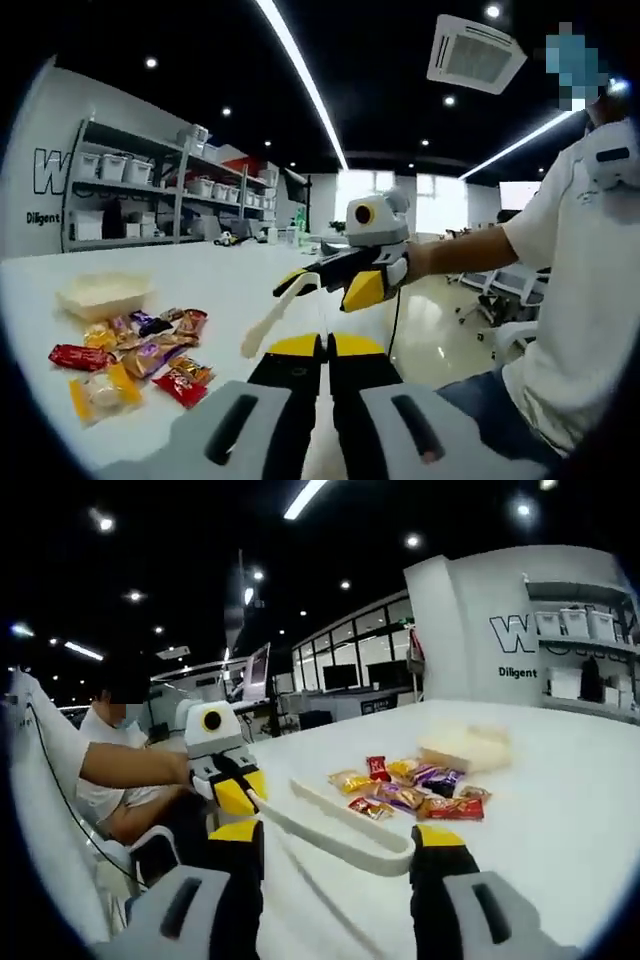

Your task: Place the target food into the container with the food tongs after gripping and lifting it, then release it inside without dropping or visibly crushing the food.

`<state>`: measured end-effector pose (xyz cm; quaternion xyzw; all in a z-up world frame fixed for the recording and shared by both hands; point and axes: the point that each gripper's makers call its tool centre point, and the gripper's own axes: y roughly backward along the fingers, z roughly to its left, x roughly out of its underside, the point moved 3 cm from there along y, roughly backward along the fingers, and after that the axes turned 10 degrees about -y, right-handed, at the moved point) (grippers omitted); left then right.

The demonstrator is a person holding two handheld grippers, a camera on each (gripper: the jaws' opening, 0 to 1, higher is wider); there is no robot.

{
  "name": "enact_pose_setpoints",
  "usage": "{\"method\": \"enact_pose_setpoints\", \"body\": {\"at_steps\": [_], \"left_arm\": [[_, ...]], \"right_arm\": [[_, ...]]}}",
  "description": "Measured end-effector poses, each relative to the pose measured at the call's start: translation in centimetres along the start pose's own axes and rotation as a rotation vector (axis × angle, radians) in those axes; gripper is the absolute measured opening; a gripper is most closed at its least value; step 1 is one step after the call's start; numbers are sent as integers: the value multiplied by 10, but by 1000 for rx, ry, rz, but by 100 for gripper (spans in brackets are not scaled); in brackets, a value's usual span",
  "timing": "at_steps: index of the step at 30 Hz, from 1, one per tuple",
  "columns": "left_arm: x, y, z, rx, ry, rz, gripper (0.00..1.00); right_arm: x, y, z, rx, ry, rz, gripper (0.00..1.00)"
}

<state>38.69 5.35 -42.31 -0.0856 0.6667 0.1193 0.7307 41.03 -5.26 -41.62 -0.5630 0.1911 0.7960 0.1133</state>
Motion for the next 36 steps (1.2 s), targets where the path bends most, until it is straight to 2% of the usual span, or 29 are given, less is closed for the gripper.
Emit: {"method": "enact_pose_setpoints", "body": {"at_steps": [2, 6, 8, 9, 12, 15, 16, 18, 21, 24, 31, 36], "left_arm": [[-3, 2, -1, 10, 5, -15, 1], [-13, 3, -3, 23, 17, -57, 1], [-17, 2, -5, 31, 19, -74, 1], [-19, 2, -6, 35, 19, -80, 1], [-26, 0, -10, 50, 22, -111, 1], [-39, -1, -12, 70, 39, -173, 1], [-39, -1, -12, 70, 35, -173, 1], [-42, -1, -12, 63, 32, -176, 1], [-48, 2, -11, 61, 59, -211, 1], [-49, 3, -12, 60, 60, -216, 1], [-49, 3, -14, 66, 116, -267, 1], [-46, -1, -20, 84, 122, -257, 2]], "right_arm": [[-6, 3, 2, -21, -15, -37, 49], [-22, 11, 9, -103, -114, -117, 40], [-28, 15, 12, -131, -143, -145, 35], [-27, 17, 12, -129, -136, -136, 33], [-27, 17, 20, -160, -131, -132, 34], [-22, 16, 31, -209, -123, -108, 34], [-21, 15, 33, -202, -108, -102, 38], [-22, 16, 32, -190, -108, -126, 40], [-29, 18, 35, -220, -122, -169, 34], [-37, 19, 37, -244, -176, -208, 34], [-53, 23, 42, -279, -215, -276, 30], [-63, 25, 46, -304, -221, -304, 29]]}}
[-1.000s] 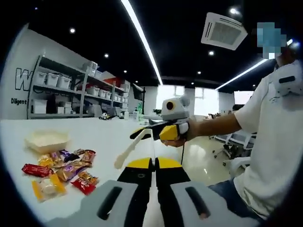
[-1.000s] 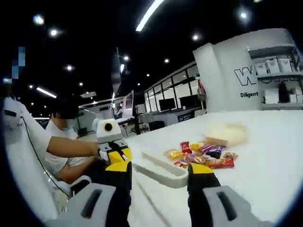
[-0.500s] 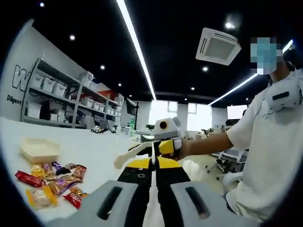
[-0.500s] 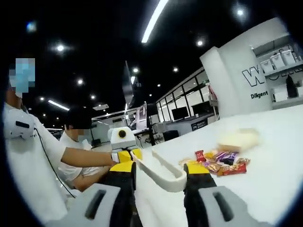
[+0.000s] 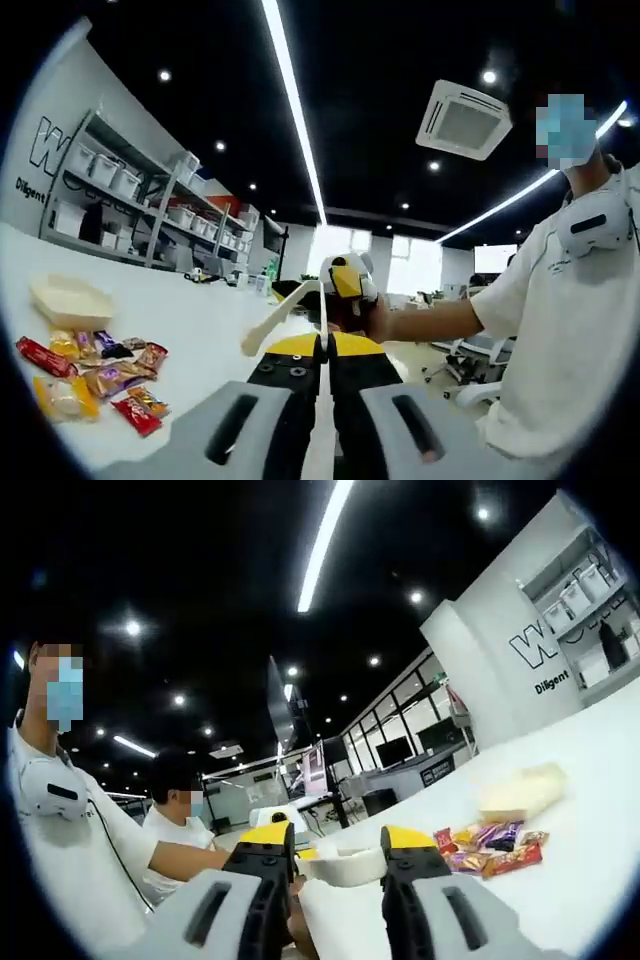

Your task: Place the target food into the container with the food tongs after gripping and lifting it, then release it inside without dropping or visibly crushing the food.

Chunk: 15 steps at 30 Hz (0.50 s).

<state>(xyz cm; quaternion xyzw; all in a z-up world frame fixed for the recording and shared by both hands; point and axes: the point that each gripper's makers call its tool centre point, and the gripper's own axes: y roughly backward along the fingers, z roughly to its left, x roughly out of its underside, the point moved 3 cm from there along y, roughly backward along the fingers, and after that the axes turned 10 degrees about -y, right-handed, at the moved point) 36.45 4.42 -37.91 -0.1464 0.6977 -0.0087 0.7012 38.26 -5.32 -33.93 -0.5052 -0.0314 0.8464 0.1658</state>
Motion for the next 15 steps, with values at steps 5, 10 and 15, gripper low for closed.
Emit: {"method": "enact_pose_setpoints", "body": {"at_steps": [5, 10, 15], "left_arm": [[-2, -8, -6, 26, 21, -20, 2], [-7, -15, -12, 46, 26, -44, 2], [-10, -17, -17, 34, 38, -86, 2]], "right_arm": [[13, -12, 9, -15, 39, 90, 29], [21, -24, 15, -25, 53, 118, 31], [16, -27, 18, -39, 69, 122, 27]]}}
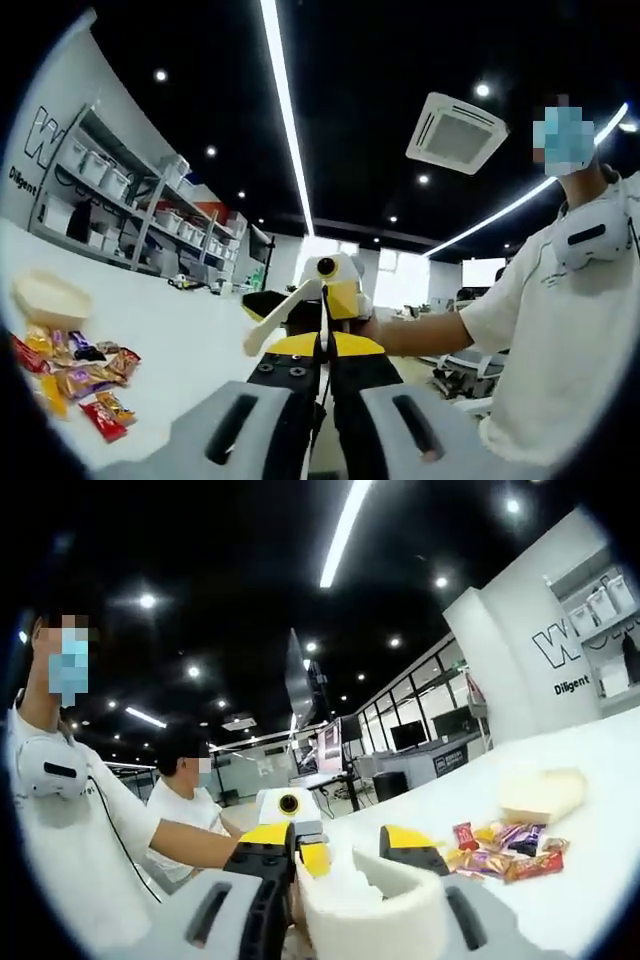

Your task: Place the target food into the container with the food tongs after gripping and lifting it, then release it inside without dropping or visibly crushing the food.

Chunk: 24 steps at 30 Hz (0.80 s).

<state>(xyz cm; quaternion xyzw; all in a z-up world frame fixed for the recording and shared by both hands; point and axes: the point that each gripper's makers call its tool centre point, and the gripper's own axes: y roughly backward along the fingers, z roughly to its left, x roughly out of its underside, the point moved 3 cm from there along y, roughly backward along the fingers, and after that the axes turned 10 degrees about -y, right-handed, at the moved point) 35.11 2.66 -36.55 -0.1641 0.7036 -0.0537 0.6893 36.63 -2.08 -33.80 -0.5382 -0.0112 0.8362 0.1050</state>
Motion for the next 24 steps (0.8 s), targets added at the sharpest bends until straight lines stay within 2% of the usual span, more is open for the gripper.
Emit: {"method": "enact_pose_setpoints", "body": {"at_steps": [1, 4, 7, 9, 12, 14, 15, 16, 17, 22, 24], "left_arm": [[-1, 1, 0, -2, 10, -15, 2], [0, 1, -1, -9, -4, -7, 2], [2, 1, -1, -11, 0, 41, 3], [7, 2, -2, -5, -39, 102, 4], [9, 0, -3, 0, -24, 138, 6], [11, -2, -2, 2, -5, 139, 9], [15, -4, -6, 27, 8, 166, 7], [17, -6, -10, 49, -7, 184, 3], [20, -7, -11, 52, -29, 208, 2], [17, -6, -12, 57, -8, 186, 1], [16, -5, -11, 52, 1, 171, 1]], "right_arm": [[-1, -1, 1, -2, -23, 10, 27], [1, -2, 2, -4, -44, 47, 24], [5, 0, 1, 1, -81, 74, 23], [9, 1, 1, 3, -83, 98, 23], [17, 1, 0, 20, -81, 147, 22], [24, 0, -1, 34, -49, 186, 23], [28, -3, 0, 31, -47, 203, 23], [29, -6, 2, 24, -55, 205, 23], [31, -7, 4, 13, -69, 219, 23], [30, -7, 6, 19, -33, 223, 25], [25, -9, 5, 17, 37, 191, 26]]}}
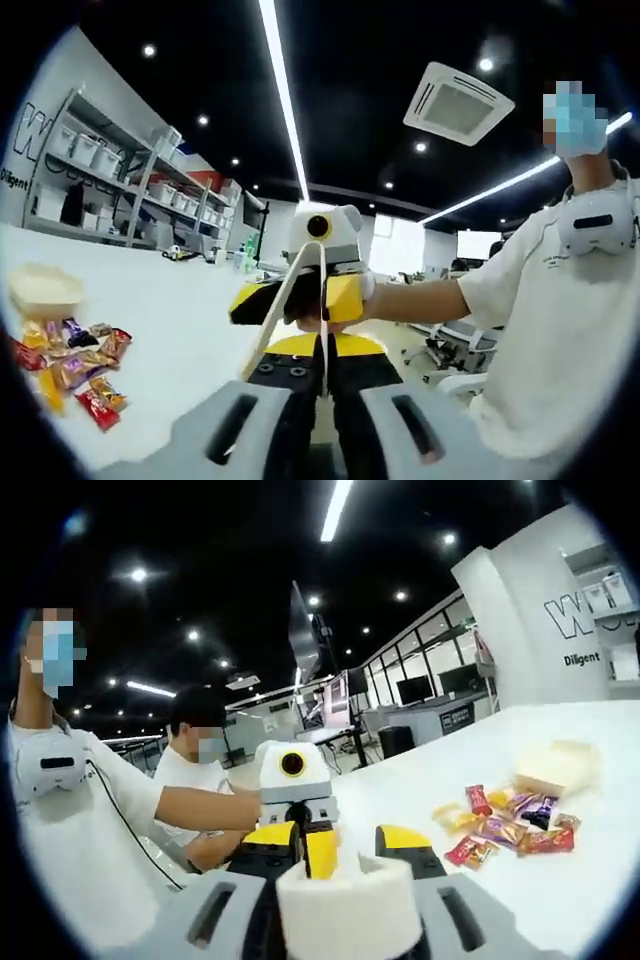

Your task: Place the target food into the container with the food tongs after gripping and lifting it, then release it inside without dropping or visibly crushing the food.

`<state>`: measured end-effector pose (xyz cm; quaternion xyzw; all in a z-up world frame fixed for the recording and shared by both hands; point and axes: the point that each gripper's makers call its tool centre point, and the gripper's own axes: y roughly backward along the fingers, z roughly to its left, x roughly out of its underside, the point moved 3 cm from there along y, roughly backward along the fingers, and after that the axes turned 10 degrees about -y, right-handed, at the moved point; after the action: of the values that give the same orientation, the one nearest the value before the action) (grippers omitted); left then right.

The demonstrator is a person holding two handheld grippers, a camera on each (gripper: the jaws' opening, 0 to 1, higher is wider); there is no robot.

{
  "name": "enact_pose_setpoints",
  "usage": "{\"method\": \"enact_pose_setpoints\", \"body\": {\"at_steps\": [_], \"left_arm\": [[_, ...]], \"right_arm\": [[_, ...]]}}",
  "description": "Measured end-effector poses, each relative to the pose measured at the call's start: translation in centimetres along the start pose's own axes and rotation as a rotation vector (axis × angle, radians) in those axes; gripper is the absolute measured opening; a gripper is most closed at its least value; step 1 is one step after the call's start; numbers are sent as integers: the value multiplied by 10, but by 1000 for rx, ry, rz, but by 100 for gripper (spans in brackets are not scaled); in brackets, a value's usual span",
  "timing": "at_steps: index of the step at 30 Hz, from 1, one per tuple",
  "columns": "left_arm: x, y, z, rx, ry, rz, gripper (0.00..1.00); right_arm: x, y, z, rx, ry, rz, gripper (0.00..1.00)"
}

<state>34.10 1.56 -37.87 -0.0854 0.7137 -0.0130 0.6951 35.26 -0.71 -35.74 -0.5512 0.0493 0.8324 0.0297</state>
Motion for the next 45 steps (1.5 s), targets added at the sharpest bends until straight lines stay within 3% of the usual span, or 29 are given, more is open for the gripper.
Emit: {"method": "enact_pose_setpoints", "body": {"at_steps": [4, 6, 8, 11, 14, 17, 18, 22, 36, 45], "left_arm": [[-10, 1, -1, -1, 24, -72, 1], [-13, 1, 0, -7, 29, -87, 1], [-17, 3, 1, -11, 30, -98, 1], [-19, 3, 2, -11, 33, -103, 1], [-16, 2, 2, -7, 34, -85, 1], [-13, 0, 1, -1, 29, -79, 1], [-11, 0, -1, 7, 24, -76, 1], [-11, -1, -1, -6, 19, -83, 2], [-4, 4, 0, -27, 30, -32, 2], [-5, 6, -6, -18, 62, -54, 2]], "right_arm": [[-10, -1, 3, -14, -30, -80, 34], [-9, -2, 3, -10, -33, -80, 41], [-7, -1, 2, -6, -21, -63, 41], [-8, -1, 4, -13, -32, -79, 40], [-5, 0, 6, -24, -22, -54, 35], [1, 2, 10, -67, -86, -17, 26], [-1, 4, 5, -49, -90, -31, 24], [4, 6, 2, -62, -131, -15, 22], [-4, 14, -3, -33, -151, -50, 22], [-6, 11, 1, -41, -145, -84, 25]]}}
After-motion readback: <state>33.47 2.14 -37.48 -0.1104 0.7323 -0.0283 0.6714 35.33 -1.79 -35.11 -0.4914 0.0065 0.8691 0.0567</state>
